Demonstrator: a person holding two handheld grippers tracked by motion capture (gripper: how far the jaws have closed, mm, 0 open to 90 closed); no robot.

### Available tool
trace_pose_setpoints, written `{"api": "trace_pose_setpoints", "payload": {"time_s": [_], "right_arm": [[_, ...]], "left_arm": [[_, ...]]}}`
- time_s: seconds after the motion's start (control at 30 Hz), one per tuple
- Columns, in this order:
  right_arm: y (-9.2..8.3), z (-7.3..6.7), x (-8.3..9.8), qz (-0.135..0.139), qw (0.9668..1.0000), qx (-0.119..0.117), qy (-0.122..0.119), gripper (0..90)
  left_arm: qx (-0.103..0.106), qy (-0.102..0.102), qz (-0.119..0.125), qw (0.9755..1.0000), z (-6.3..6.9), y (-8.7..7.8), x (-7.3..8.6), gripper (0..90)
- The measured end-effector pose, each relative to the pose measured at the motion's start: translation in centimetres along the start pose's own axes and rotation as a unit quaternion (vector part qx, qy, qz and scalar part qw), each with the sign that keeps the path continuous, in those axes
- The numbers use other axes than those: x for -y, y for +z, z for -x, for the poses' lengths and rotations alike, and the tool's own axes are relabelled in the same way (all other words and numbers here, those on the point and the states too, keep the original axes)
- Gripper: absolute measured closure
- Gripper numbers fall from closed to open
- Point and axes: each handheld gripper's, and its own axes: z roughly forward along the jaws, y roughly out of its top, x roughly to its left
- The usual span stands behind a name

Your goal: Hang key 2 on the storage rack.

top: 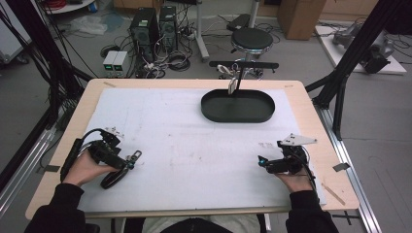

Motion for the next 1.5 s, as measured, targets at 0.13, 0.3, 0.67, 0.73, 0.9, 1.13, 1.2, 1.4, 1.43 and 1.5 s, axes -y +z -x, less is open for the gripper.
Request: {"api": "trace_pose_setpoints", "payload": {"time_s": [0.13, 0.3, 0.67, 0.73, 0.9, 1.13, 1.2, 1.4, 1.43, 1.5], "right_arm": [[0.1, 0.0, 0.0, -0.001, 1.0000, -0.001, -0.002, 0.8], [0.0, 0.1, 0.0, -0.002, 1.0000, -0.001, -0.002, 0.8], [0.1, 0.0, 0.0, -0.005, 1.0000, -0.002, -0.002, 0.8], [0.1, 0.0, 0.0, -0.005, 1.0000, -0.001, -0.004, 0.8], [0.1, 0.1, 0.1, -0.005, 1.0000, -0.002, -0.004, 0.8], [0.2, 0.0, 0.0, -0.002, 1.0000, -0.004, -0.003, 0.8], [0.2, 0.0, 0.0, -0.004, 1.0000, -0.004, -0.003, 0.8], [0.1, 0.0, 0.0, -0.005, 1.0000, -0.005, -0.002, 0.8], [0.2, 0.0, 0.0, -0.005, 1.0000, -0.005, -0.002, 0.8], [0.1, 0.0, 0.0, -0.005, 1.0000, -0.004, -0.003, 0.8]], "left_arm": [[0.002, 0.000, -0.005, 1.0000, 0.0, 0.1, 0.0, 19.1], [0.006, -0.005, -0.007, 0.9999, -0.2, 0.0, 0.2, 25.5], [-0.003, -0.004, -0.014, 0.9999, 0.0, 0.4, 0.4, 36.6], [-0.004, -0.002, -0.013, 0.9999, 0.1, 0.3, 0.4, 40.2], [0.004, -0.020, -0.015, 0.9997, 0.1, 0.3, 0.4, 58.9], [0.018, -0.042, -0.002, 0.9989, -0.8, 0.2, 0.7, 82.3], [0.019, -0.039, 0.002, 0.9991, -0.9, 0.2, 0.8, 83.5], [0.023, -0.035, 0.002, 0.9991, -0.9, 0.1, 0.7, 85.2], [0.021, -0.033, 0.004, 0.9992, -0.9, 0.1, 0.7, 85.3], [0.018, -0.025, 0.007, 0.9995, -0.8, -0.2, 0.7, 85.3]]}}
